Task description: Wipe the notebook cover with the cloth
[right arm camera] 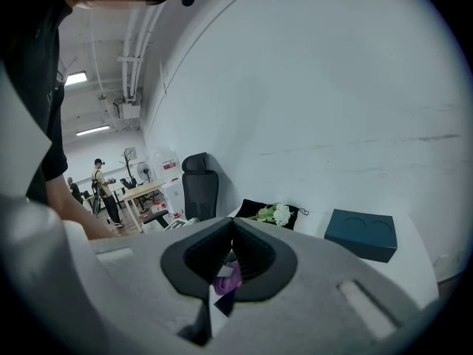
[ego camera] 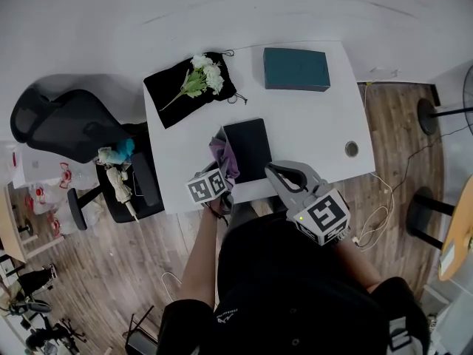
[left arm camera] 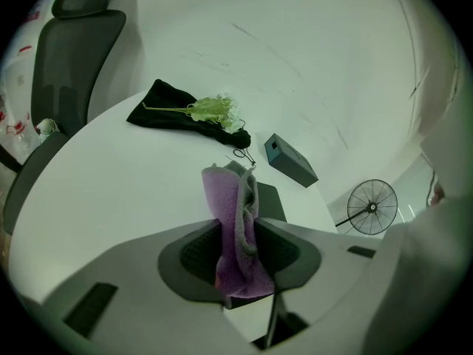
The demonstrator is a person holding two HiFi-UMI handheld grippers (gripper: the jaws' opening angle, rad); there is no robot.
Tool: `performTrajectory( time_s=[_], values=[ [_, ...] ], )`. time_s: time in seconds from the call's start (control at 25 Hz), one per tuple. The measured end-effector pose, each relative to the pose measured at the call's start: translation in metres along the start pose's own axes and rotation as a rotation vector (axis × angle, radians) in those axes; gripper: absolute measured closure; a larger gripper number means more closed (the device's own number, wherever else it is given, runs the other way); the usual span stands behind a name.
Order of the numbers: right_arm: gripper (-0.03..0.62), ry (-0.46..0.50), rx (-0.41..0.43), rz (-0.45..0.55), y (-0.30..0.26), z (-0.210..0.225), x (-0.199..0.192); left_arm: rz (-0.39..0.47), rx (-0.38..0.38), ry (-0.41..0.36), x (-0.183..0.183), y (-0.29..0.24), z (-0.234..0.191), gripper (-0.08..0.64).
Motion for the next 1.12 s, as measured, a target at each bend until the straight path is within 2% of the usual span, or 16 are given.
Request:
performTrajectory(
  time_s=[0.6,1.12],
  values=[
    [0.588,0.018,0.029,0.006,0.036,0.024,-0.011,0.011,-0.075,-0.026,-0.024,-0.001,0.066,0.431],
    [0.588,0.033,0.007,0.006,0.066,0.044,-0.019,-0.019,-0.132,-0.101,-0.042,-0.025,0.125,0.431]
  ],
)
Point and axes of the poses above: the fingertips, and each gripper's own axes: y backward along the fingers, z to its right, x out of its top, the point moved 8 cm from there along y, backward along the fingers, and after that the axes turned 3 degrees about x, right-handed, at the moved point
